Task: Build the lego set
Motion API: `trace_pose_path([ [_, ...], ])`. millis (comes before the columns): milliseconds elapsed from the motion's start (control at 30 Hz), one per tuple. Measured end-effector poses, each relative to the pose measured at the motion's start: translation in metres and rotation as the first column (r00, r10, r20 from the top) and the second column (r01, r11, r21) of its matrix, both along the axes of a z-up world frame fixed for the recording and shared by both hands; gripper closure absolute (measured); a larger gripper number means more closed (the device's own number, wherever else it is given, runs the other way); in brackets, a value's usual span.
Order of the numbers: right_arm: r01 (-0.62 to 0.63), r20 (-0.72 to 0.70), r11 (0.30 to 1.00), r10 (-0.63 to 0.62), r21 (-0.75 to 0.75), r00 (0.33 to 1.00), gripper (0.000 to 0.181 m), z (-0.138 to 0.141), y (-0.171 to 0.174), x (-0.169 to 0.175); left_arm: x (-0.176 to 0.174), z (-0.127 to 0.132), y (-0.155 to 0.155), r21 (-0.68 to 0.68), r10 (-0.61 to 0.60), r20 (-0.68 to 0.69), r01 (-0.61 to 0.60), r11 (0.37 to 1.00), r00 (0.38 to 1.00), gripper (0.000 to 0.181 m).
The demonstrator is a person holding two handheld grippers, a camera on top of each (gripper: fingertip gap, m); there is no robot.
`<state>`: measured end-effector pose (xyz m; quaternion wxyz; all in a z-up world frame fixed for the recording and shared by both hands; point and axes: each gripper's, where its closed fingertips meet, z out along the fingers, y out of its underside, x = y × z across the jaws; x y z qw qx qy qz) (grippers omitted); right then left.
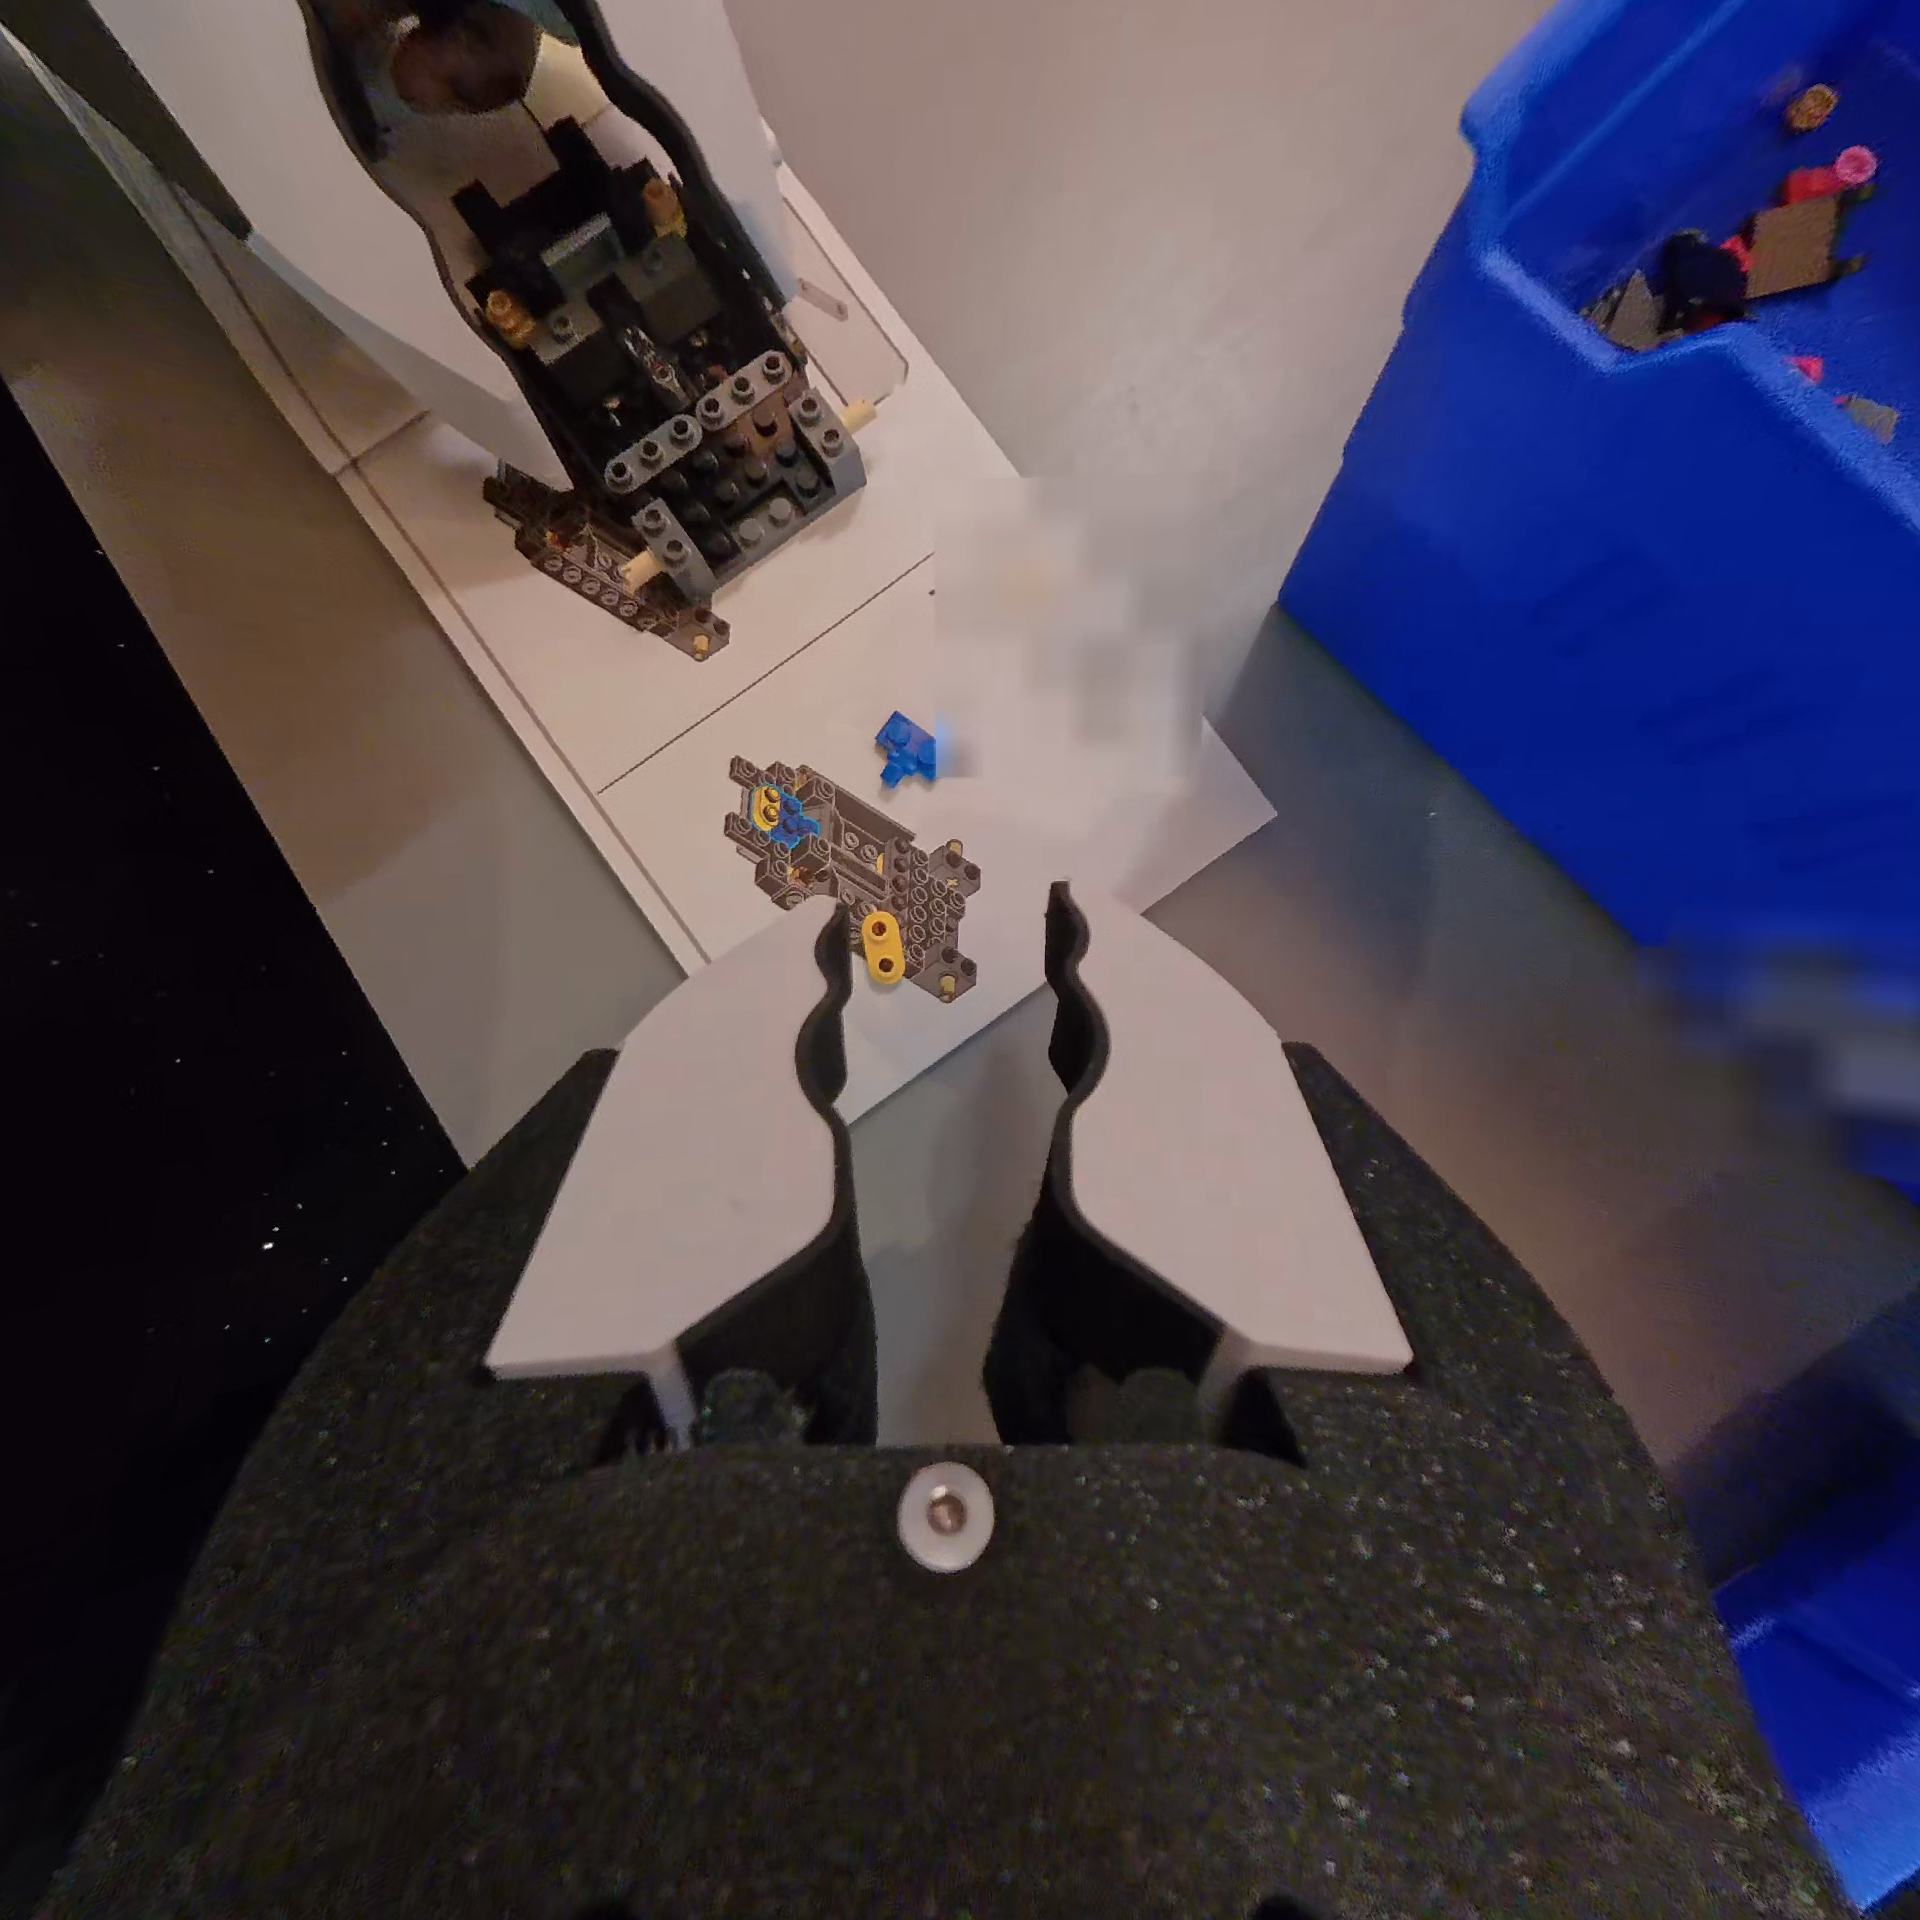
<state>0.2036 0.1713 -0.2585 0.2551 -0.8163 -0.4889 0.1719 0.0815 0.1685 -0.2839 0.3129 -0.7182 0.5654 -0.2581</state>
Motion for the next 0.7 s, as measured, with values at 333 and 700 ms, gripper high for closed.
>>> trace_pose_path([
  [333, 0.046, -0.043, 0.999, -0.046, -0.015, 0.998, 0.152, -0.002, -0.014, 0.005, 0.002, 0.002, -0.001, -0.010, 0.010, 0.025, -0.010, 1.000, 1.000, 0.124],
  [700, 0.064, -0.084, 0.998, -0.066, -0.021, 0.994, 0.153, -0.005, -0.015, 0.003, 0.005, 0.005, -0.010, -0.032, -0.037, 0.018, 0.037, 0.999, 0.999, 0.105],
])
